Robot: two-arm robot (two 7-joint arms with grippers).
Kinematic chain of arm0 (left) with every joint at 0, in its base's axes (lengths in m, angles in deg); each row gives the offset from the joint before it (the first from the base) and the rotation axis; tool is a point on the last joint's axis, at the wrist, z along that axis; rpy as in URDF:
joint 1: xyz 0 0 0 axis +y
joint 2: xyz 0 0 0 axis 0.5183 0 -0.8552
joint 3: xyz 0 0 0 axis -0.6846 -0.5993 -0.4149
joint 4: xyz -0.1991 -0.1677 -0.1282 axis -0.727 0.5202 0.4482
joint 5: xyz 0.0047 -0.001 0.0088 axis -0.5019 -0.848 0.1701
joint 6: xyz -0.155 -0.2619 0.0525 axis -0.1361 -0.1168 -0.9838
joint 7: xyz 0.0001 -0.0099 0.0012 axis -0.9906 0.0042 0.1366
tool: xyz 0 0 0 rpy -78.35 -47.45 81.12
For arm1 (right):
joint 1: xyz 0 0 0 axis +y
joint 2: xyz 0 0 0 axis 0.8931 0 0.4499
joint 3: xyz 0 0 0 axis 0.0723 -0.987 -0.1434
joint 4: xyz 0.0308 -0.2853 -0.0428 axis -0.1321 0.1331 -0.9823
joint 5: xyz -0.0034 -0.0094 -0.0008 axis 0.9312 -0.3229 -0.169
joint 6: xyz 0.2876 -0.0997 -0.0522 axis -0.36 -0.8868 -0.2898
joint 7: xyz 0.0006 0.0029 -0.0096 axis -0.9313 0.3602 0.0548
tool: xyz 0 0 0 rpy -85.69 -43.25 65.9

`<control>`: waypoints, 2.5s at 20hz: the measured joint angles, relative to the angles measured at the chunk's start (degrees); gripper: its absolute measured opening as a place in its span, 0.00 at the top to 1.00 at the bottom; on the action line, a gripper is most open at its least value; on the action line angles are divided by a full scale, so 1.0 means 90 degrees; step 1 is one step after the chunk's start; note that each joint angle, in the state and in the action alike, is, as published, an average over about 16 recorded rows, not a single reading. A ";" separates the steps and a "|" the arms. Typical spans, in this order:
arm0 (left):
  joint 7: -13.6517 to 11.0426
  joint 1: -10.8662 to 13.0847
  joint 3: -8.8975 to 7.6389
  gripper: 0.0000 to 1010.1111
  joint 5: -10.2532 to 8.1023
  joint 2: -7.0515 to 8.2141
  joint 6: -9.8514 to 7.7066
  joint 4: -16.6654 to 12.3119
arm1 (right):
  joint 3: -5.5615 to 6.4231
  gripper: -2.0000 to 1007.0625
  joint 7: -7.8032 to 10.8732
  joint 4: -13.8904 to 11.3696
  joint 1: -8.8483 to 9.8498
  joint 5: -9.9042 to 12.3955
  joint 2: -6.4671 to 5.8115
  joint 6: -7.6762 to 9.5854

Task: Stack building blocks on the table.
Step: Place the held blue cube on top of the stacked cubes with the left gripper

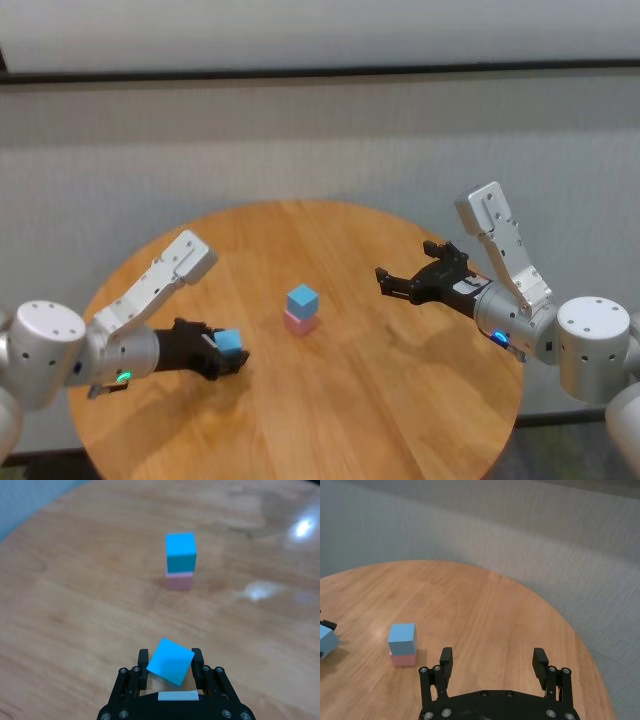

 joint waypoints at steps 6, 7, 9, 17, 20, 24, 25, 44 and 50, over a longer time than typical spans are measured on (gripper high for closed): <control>-0.0046 -0.0339 0.0107 0.47 0.0039 -0.0156 -0.0079 -0.0118 | 0.0000 0.00 0.0000 0.0000 0.0000 0.0000 0.0000 0.0000; -0.0056 -0.0411 0.0134 0.47 0.0051 -0.0198 -0.0089 -0.0111 | 0.0000 0.00 0.0000 0.0000 0.0000 0.0000 0.0000 0.0000; -0.0073 -0.0566 0.0195 0.47 0.0078 -0.0294 -0.0106 -0.0069 | 0.0000 0.00 0.0000 0.0000 0.0000 0.0000 0.0000 0.0000; -0.0022 -0.1084 0.0415 0.47 0.0222 -0.0735 -0.0245 0.0330 | 0.0000 0.00 0.0000 0.0000 0.0000 0.0000 0.0000 0.0000; 0.0028 -0.1172 0.0450 0.47 0.0263 -0.0859 -0.0340 0.0443 | 0.0000 0.00 0.0000 0.0000 0.0000 0.0000 0.0000 0.0000; 0.0100 -0.1233 0.0459 0.47 0.0302 -0.0991 -0.0458 0.0551 | 0.0000 0.00 0.0000 0.0000 0.0000 0.0000 0.0000 0.0000; 0.0114 -0.1242 0.0455 0.47 0.0307 -0.1022 -0.0478 0.0578 | 0.0000 0.00 0.0000 0.0000 0.0000 0.0000 0.0000 0.0000; 0.0119 -0.1450 0.0296 0.47 0.0277 -0.1450 -0.0133 0.1508 | 0.0000 0.00 0.0000 0.0000 0.0000 0.0000 0.0000 0.0000; 0.0089 -0.1534 0.0238 0.47 0.0280 -0.1518 0.0000 0.1804 | 0.0000 0.00 0.0000 0.0000 0.0000 0.0000 0.0000 0.0000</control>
